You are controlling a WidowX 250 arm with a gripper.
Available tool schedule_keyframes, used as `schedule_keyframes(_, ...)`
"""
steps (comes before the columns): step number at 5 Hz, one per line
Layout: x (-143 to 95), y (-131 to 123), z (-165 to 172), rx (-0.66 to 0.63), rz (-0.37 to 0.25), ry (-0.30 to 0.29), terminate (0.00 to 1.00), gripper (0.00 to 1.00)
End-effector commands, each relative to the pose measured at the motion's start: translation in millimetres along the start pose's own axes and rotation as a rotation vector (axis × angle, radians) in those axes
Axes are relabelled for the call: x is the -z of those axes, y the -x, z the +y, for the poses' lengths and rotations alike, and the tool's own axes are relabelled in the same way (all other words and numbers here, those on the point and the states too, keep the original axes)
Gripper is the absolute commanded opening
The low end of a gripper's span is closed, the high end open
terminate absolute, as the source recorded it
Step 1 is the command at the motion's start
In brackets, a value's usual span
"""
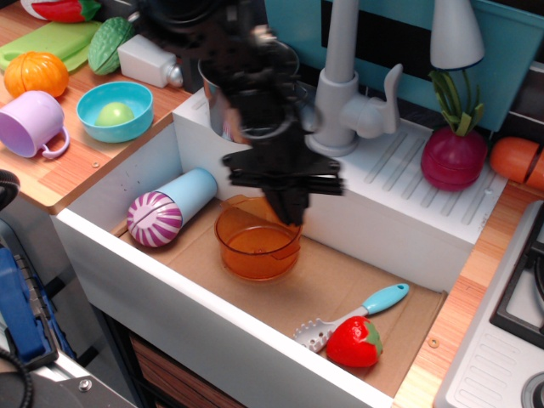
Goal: Flip orange pot upright in sink
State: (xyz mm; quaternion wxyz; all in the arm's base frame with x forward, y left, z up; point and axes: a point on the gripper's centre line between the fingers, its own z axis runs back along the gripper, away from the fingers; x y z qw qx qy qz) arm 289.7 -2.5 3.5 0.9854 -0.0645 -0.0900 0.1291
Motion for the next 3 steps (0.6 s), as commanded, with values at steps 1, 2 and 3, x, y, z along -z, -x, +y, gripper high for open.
schedule_keyframes(1,-12.9,-3.8,-11.0,0.025,-0.038,-0.078,0.00,1.00)
schedule_keyframes(2,-12.9,-3.8,-11.0,0.025,-0.038,-0.078,0.00,1.00)
schedule_keyframes(3,-12.9,-3.8,-11.0,0.025,-0.038,-0.078,1.00,1.00)
